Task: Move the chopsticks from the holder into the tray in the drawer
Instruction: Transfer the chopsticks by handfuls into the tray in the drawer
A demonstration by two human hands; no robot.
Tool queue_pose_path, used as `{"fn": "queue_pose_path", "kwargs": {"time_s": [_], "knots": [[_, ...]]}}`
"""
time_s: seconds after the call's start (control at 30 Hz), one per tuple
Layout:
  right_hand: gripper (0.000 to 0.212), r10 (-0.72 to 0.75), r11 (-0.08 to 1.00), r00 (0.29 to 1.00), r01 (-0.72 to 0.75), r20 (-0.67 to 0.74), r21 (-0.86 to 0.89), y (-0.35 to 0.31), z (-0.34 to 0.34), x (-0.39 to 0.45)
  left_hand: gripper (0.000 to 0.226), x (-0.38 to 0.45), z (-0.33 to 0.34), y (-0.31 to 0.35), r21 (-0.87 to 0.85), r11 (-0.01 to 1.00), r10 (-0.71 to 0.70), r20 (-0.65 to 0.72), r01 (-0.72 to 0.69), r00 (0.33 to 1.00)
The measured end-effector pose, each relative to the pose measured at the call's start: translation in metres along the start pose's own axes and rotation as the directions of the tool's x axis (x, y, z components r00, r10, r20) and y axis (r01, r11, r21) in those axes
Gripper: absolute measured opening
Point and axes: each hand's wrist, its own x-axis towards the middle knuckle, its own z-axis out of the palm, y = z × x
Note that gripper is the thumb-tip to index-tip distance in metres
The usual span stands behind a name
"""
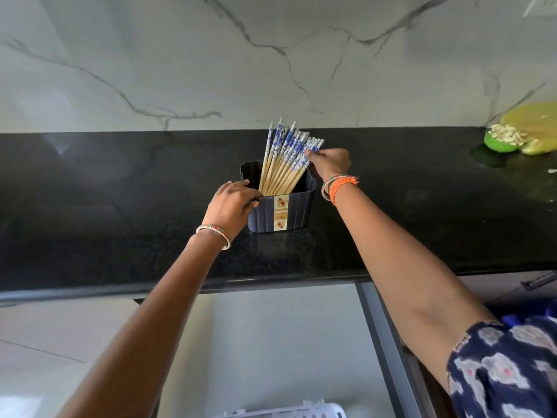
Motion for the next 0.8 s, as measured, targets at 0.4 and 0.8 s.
{"fn": "queue_pose_path", "kwargs": {"time_s": [0.4,0.8], "knots": [[0.025,0.027,0.996,0.999,-0.025,-0.018,0.089,-0.019,-0.007,-0.009,0.025,-0.001,-0.005,0.009,0.007,0.999,-0.054,-0.004,0.054,0.999],[0.016,-0.054,0.942,0.964,0.136,-0.261,0.308,-0.077,-0.096,-0.022,0.028,-0.01,-0.049,0.056,-0.172,0.982,-0.097,-0.116,0.076,0.989]]}}
